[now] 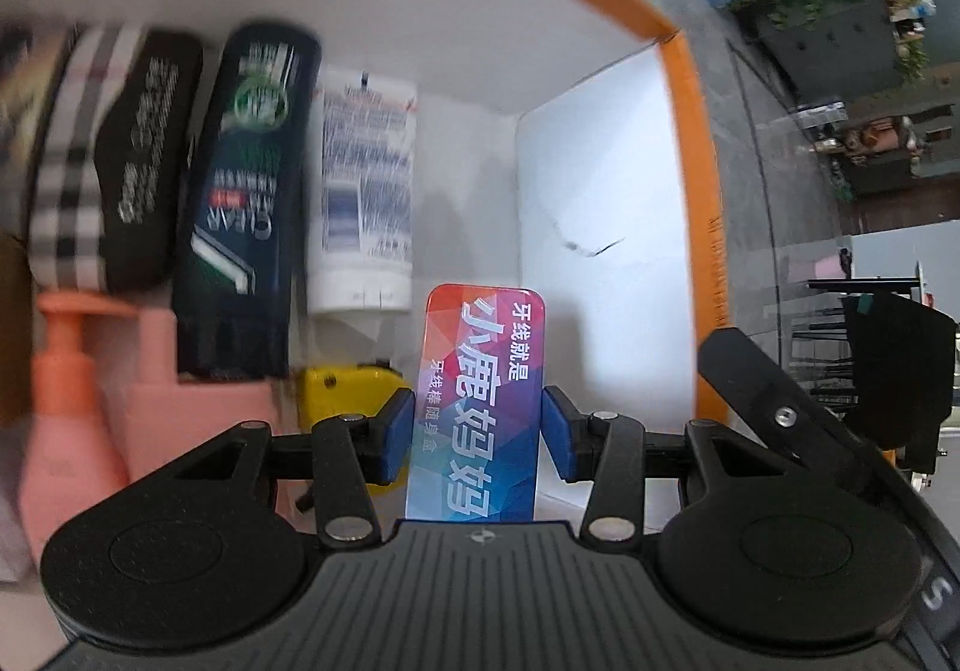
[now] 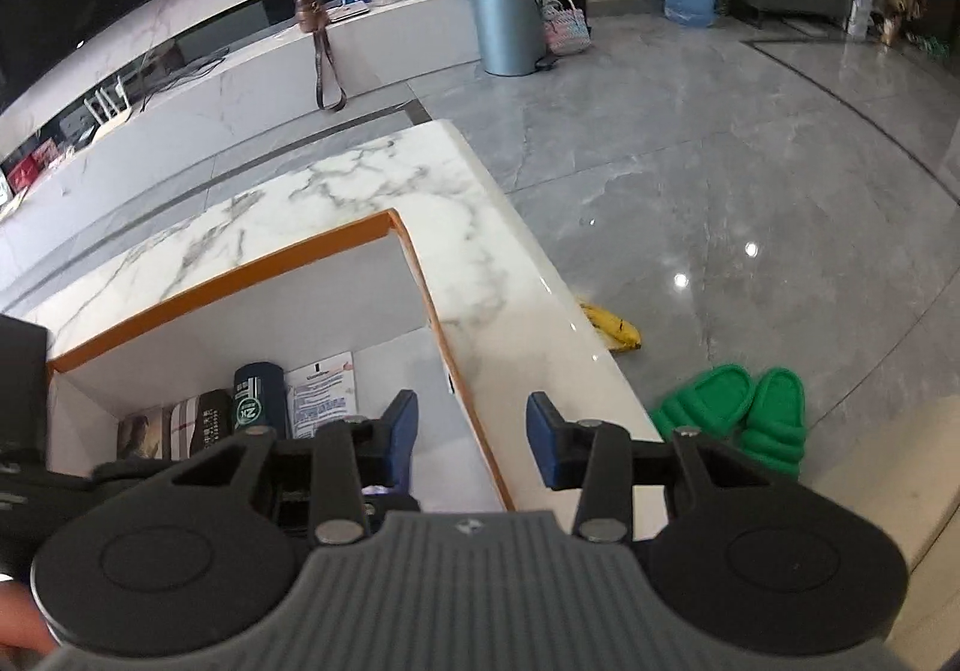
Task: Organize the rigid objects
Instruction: 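Lower both items into the box and open both tools to release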
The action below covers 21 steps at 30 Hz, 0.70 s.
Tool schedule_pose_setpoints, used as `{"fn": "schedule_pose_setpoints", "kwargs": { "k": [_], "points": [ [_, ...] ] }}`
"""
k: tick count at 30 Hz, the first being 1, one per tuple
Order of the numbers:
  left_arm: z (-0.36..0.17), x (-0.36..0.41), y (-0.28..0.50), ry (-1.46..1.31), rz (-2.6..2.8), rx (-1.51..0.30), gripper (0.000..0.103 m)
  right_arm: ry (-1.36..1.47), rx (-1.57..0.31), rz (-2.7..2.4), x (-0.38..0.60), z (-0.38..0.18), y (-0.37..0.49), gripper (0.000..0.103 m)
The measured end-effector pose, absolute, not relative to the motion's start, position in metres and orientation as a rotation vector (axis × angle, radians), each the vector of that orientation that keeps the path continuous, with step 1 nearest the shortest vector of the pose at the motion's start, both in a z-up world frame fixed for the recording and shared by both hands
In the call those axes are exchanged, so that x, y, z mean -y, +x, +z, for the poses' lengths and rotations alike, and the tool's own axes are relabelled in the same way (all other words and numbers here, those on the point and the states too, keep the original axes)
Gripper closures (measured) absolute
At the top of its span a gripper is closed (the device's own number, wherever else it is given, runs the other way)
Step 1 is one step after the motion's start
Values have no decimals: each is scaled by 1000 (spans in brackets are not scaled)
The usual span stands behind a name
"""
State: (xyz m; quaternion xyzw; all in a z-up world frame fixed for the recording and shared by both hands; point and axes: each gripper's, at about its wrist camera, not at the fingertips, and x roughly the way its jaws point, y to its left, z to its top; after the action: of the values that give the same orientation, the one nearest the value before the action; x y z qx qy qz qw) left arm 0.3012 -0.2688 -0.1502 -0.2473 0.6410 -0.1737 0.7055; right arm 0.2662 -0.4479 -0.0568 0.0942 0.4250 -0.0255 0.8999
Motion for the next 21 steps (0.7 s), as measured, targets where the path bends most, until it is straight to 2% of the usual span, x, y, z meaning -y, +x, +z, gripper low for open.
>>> {"fn": "schedule_pose_setpoints", "kwargs": {
  "k": [21],
  "points": [
    [-168, 269, 314, -667, -368, -1510, 50, 180, -877, -66, 443, -56, 262, 63]
  ]
}}
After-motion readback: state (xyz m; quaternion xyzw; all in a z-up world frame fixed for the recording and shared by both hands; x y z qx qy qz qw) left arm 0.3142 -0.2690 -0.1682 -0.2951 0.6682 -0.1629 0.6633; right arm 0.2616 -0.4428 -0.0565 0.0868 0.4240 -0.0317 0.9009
